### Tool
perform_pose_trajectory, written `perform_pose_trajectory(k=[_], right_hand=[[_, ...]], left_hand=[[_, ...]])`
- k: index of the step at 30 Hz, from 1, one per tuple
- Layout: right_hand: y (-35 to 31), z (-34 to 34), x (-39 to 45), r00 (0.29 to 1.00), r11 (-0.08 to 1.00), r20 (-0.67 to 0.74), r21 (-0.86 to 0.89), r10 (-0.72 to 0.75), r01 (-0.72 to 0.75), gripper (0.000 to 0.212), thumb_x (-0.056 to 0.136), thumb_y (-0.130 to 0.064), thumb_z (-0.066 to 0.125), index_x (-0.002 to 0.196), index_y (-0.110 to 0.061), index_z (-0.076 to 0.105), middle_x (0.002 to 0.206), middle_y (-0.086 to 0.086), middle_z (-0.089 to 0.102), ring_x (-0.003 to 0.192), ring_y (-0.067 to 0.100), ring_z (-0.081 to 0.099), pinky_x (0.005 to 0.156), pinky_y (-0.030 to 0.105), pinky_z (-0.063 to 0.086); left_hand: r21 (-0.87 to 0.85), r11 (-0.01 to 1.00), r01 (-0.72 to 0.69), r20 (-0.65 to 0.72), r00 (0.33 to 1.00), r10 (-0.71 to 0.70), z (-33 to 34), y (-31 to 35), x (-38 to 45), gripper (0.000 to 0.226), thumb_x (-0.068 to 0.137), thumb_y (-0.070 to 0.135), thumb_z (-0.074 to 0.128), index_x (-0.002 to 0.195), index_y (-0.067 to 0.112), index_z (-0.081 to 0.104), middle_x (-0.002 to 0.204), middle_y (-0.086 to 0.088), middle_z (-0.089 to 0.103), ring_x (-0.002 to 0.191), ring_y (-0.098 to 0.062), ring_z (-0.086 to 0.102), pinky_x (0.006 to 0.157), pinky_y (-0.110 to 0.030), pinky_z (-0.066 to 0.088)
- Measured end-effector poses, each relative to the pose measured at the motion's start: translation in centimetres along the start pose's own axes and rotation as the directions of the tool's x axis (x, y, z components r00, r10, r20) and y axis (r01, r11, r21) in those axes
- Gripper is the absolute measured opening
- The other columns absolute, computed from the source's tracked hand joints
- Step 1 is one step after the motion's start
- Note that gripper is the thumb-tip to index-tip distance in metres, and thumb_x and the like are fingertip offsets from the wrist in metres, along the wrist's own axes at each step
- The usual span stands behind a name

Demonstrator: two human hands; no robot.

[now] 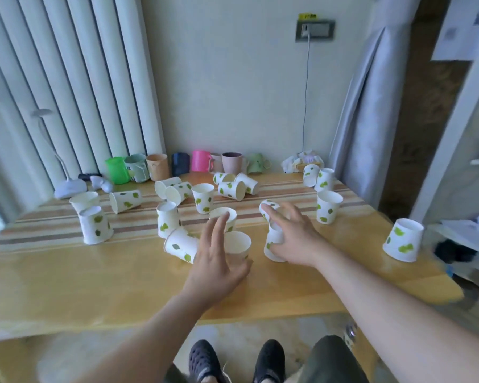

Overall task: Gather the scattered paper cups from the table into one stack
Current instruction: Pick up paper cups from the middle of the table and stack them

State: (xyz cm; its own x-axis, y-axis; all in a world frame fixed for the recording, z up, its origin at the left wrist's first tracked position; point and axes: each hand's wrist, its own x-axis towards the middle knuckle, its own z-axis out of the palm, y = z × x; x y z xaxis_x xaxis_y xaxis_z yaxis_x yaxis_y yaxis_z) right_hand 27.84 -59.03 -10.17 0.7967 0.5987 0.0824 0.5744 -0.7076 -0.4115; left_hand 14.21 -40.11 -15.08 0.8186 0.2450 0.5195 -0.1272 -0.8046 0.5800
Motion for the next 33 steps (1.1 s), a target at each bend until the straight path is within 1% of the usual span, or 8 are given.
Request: perform_pose_trajectory(k=[5, 9, 12, 17, 20, 23, 29, 33], right_hand=[[1.1, -1.4, 3.0, 0.985, 0.932, 0.167, -0.363, 0.043, 0.021, 0.086, 0.086, -0.032, 0.073, 0.160, -0.049, 0.032, 0.161, -0.010, 0.036, 0.142, 0.026, 0.039, 0.100, 0.044, 0.051], [4.0, -2.7, 3.7, 0.994, 0.964, -0.012, -0.244, 0.105, -0.105, 0.060, 0.077, -0.050, 0.088, 0.119, -0.034, 0.048, 0.121, -0.007, 0.062, 0.105, 0.022, 0.061, 0.073, 0.039, 0.050], [6.1, -1.7, 3.5, 0.978, 0.978, -0.072, -0.067, 0.195, -0.199, 0.062, 0.071, -0.059, 0.089, 0.098, -0.033, 0.040, 0.100, -0.006, 0.064, 0.089, 0.020, 0.062, 0.076, 0.042, 0.054], [6.9, 0.5, 3.6, 0.985, 0.977, 0.010, -0.129, 0.171, -0.169, 0.081, 0.076, -0.037, 0.075, 0.148, -0.041, 0.038, 0.123, 0.001, 0.061, 0.124, 0.032, 0.051, 0.094, 0.045, 0.055], [5.3, 0.4, 4.5, 0.965, 0.907, -0.118, 0.384, 0.232, -0.171, 0.067, 0.077, -0.026, 0.080, 0.138, -0.032, 0.053, 0.114, -0.006, 0.069, 0.109, 0.025, 0.068, 0.076, 0.035, 0.056], [2.2, -0.2, 4.9, 0.976, 0.475, -0.113, 0.880, 0.187, 0.011, 0.054, 0.082, -0.019, 0.086, 0.129, -0.022, 0.061, 0.104, -0.013, 0.078, 0.092, 0.002, 0.075, 0.067, 0.016, 0.055], [0.3, 3.1, 5.4, 1.000, 0.531, 0.013, 0.847, 0.005, -0.014, 0.083, 0.063, -0.043, 0.097, 0.137, -0.023, 0.063, 0.126, 0.000, 0.079, 0.121, 0.019, 0.072, 0.099, 0.042, 0.061], [1.4, 5.7, 4.3, 0.997, 0.627, 0.073, 0.777, 0.004, -0.059, 0.089, 0.060, -0.040, 0.102, 0.134, -0.049, 0.055, 0.126, -0.026, 0.074, 0.120, 0.003, 0.069, 0.098, 0.030, 0.060]], left_hand=[[-0.133, 0.967, 0.216, 0.166, 0.967, -0.193, 3.2, 0.2, 2.1, 0.114, 0.092, 0.018, 0.073, 0.168, 0.041, -0.008, 0.168, -0.002, 0.033, 0.135, -0.018, 0.044, 0.100, -0.017, 0.031], [-0.166, 0.957, 0.237, 0.213, 0.956, -0.200, 3.9, -0.1, 4.8, 0.113, 0.089, 0.026, 0.079, 0.170, 0.037, 0.000, 0.153, 0.010, 0.042, 0.133, -0.012, 0.045, 0.103, -0.025, 0.034], [-0.203, 0.947, 0.249, 0.238, 0.951, -0.199, 4.7, -0.3, 5.6, 0.092, 0.086, 0.021, 0.081, 0.159, 0.036, 0.026, 0.131, 0.018, 0.049, 0.128, -0.009, 0.046, 0.098, -0.023, 0.036], [-0.207, 0.930, 0.304, 0.238, 0.938, -0.254, 5.3, -2.0, 5.8, 0.072, 0.077, 0.024, 0.088, 0.138, 0.040, 0.053, 0.120, 0.025, 0.065, 0.114, -0.006, 0.060, 0.094, -0.026, 0.045], [-0.229, 0.910, 0.346, 0.238, 0.926, -0.292, 5.3, -2.6, 5.7, 0.074, 0.075, 0.025, 0.092, 0.135, 0.045, 0.055, 0.117, 0.027, 0.066, 0.113, 0.003, 0.060, 0.090, -0.022, 0.045], [-0.220, 0.916, 0.335, 0.238, 0.929, -0.283, 5.3, -2.6, 5.8, 0.075, 0.074, 0.029, 0.093, 0.137, 0.044, 0.056, 0.118, 0.028, 0.066, 0.112, 0.004, 0.059, 0.086, -0.012, 0.044], [-0.180, 0.938, 0.296, 0.223, 0.941, -0.254, 5.4, -2.3, 5.7, 0.068, 0.075, 0.039, 0.092, 0.131, 0.046, 0.055, 0.110, 0.029, 0.070, 0.104, 0.016, 0.060, 0.079, -0.011, 0.046], [-0.115, 0.956, 0.271, 0.201, 0.949, -0.245, 5.6, -2.0, 5.9, 0.061, 0.072, 0.049, 0.087, 0.126, 0.043, 0.058, 0.113, 0.027, 0.072, 0.104, 0.006, 0.066, 0.084, -0.021, 0.053]])
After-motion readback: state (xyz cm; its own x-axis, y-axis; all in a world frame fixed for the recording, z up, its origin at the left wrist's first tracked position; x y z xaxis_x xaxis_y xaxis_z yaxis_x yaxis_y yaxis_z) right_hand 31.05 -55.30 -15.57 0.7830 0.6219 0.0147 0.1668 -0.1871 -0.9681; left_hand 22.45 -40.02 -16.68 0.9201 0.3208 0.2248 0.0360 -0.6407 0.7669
